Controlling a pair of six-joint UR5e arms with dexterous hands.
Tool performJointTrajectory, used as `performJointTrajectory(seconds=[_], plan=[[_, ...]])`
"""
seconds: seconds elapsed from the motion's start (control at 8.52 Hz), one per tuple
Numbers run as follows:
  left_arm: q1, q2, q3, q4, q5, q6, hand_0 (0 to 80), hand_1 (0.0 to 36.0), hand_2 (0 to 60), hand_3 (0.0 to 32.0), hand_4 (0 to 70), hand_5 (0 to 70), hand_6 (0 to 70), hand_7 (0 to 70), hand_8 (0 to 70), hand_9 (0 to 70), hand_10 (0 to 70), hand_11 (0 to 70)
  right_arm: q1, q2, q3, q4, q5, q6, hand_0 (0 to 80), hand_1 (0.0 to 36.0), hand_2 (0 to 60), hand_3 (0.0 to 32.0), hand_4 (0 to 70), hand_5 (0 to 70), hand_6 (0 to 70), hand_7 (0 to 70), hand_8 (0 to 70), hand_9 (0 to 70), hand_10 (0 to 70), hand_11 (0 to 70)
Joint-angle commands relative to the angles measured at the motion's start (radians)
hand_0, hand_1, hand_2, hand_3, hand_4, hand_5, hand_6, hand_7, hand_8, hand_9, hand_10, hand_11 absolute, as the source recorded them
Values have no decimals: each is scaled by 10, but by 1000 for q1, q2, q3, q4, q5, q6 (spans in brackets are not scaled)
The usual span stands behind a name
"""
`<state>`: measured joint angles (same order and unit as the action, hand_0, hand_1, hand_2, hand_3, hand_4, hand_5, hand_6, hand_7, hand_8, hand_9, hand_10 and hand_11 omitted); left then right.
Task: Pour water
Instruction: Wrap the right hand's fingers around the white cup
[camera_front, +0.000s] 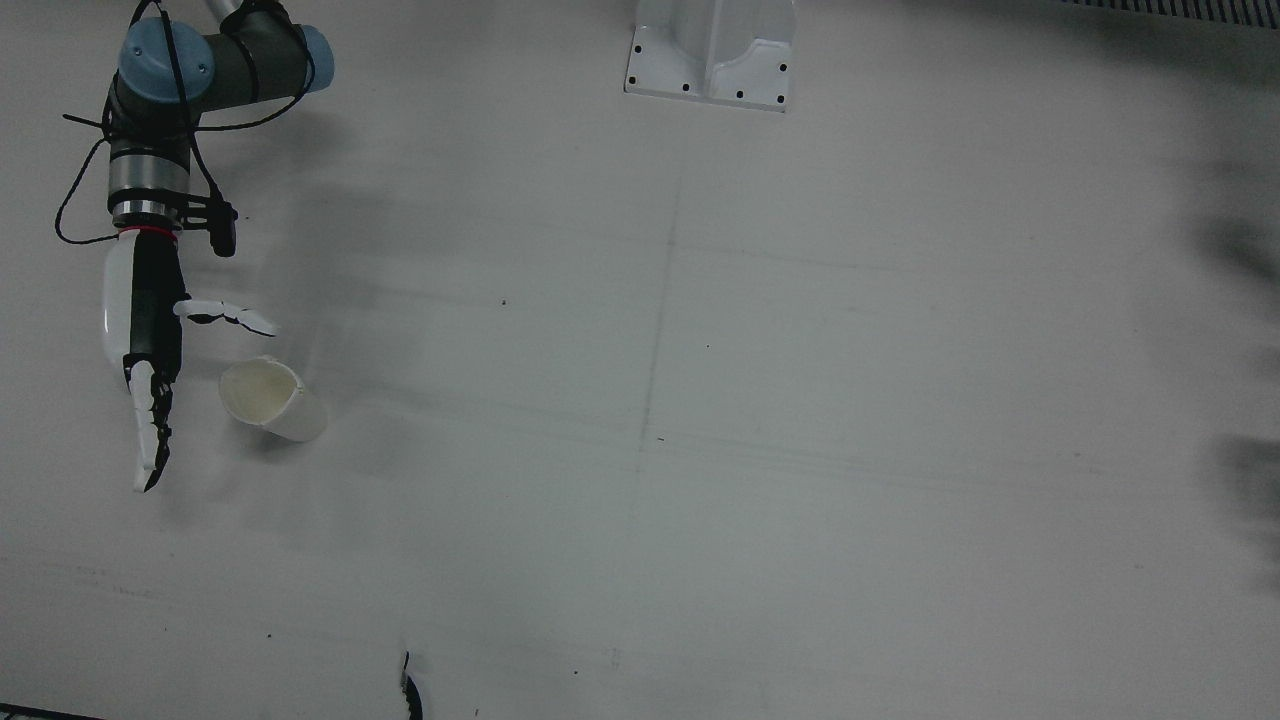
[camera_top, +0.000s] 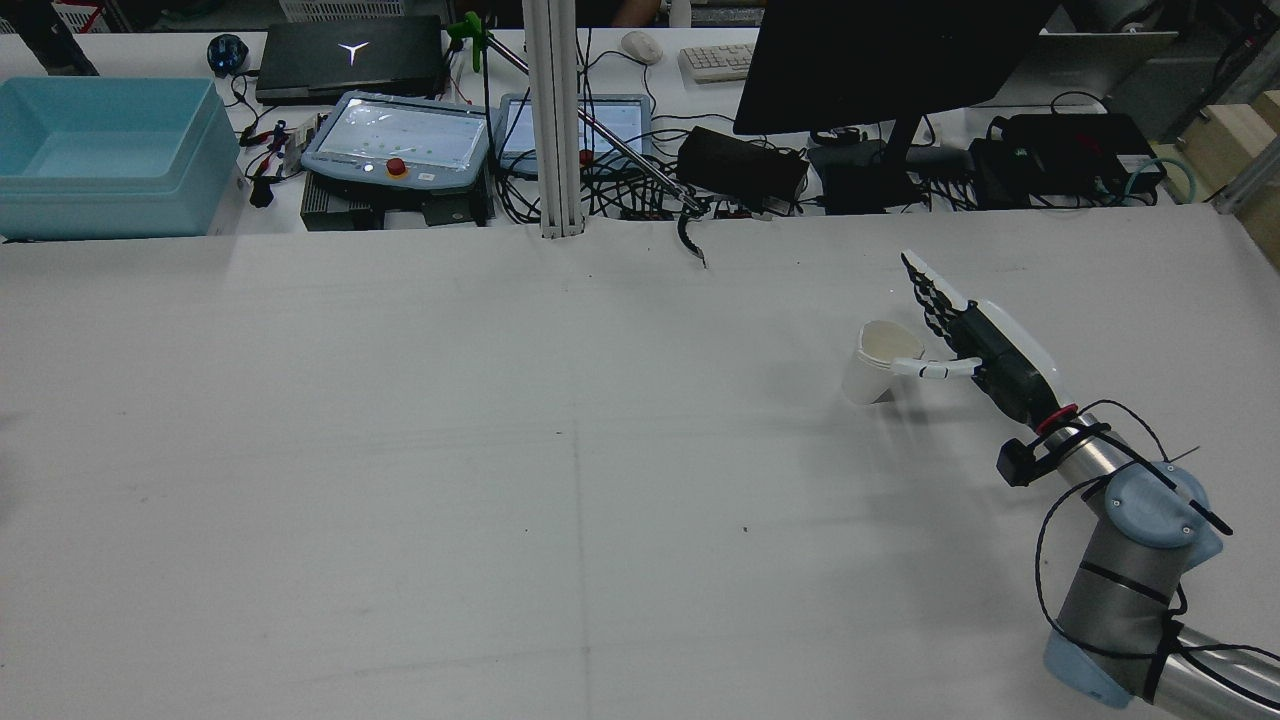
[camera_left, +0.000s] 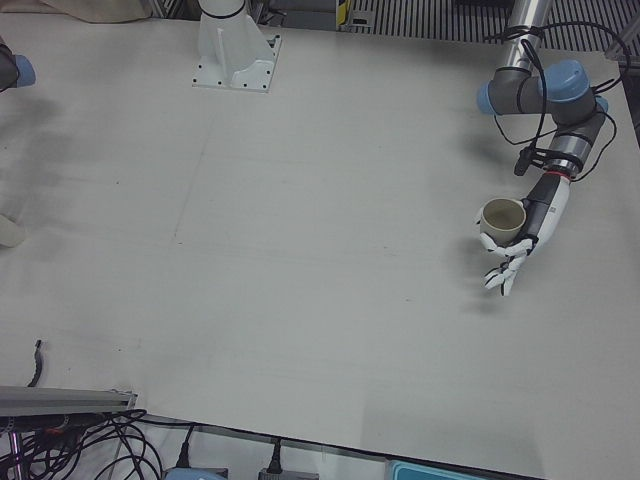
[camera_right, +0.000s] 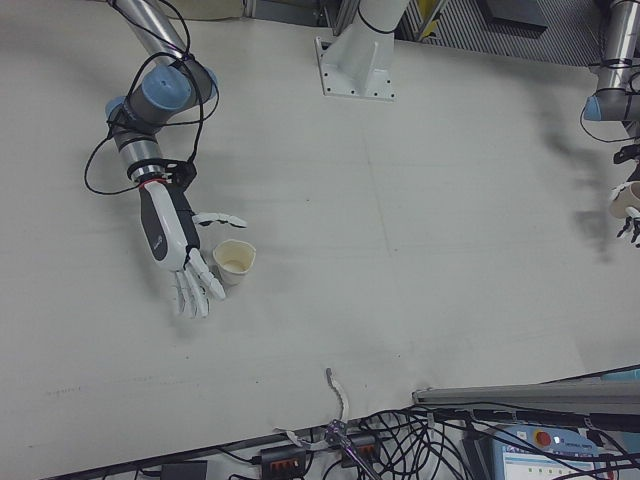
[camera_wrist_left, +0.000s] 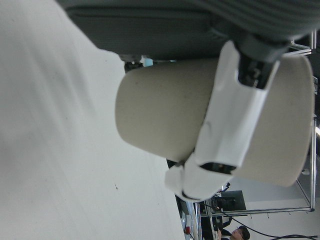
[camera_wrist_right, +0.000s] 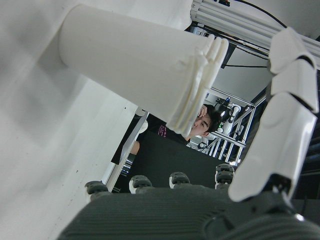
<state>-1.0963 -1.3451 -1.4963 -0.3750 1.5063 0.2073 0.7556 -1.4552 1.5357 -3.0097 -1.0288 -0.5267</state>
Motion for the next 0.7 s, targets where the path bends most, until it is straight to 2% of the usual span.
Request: performJointTrajectory(seconds=[0.0, 0.12, 0.23, 0.35, 0.47, 0.59], plan=[[0, 38, -6, -7, 2, -8, 800, 360, 600, 0, 656, 700, 109, 140, 30, 14, 101, 186, -33, 7, -12, 18, 15, 5, 472, 176, 178, 244, 0, 54, 35, 0, 16, 1, 0, 0], [0, 50, -7, -16, 0, -9, 800, 360, 600, 0, 659, 700, 110, 141, 30, 14, 103, 188, -36, 10, -14, 20, 30, 49, 474, 178, 176, 242, 0, 56, 38, 0, 22, 8, 0, 0], [0, 52, -9, -18, 0, -9, 800, 360, 600, 0, 656, 700, 109, 139, 30, 13, 103, 189, -38, 10, -17, 18, 36, 141, 473, 173, 186, 194, 0, 62, 59, 0, 40, 35, 0, 0], [0, 53, -12, -19, 0, -11, 800, 360, 600, 0, 653, 700, 108, 139, 31, 13, 104, 189, -33, 10, -8, 20, 36, 180, 461, 152, 173, 144, 0, 57, 72, 0, 26, 14, 0, 0], [0, 55, -13, -21, 0, -11, 800, 360, 600, 0, 657, 700, 107, 139, 31, 13, 103, 189, -32, 6, -5, 20, 36, 186, 441, 134, 161, 170, 0, 49, 71, 0, 8, 0, 0, 0], [-2, 60, -13, -27, 0, -11, 800, 360, 600, 0, 666, 700, 105, 138, 32, 13, 103, 189, -36, 3, -28, 20, 36, 183, 430, 125, 170, 214, 0, 52, 105, 32, 25, 3, 0, 0]])
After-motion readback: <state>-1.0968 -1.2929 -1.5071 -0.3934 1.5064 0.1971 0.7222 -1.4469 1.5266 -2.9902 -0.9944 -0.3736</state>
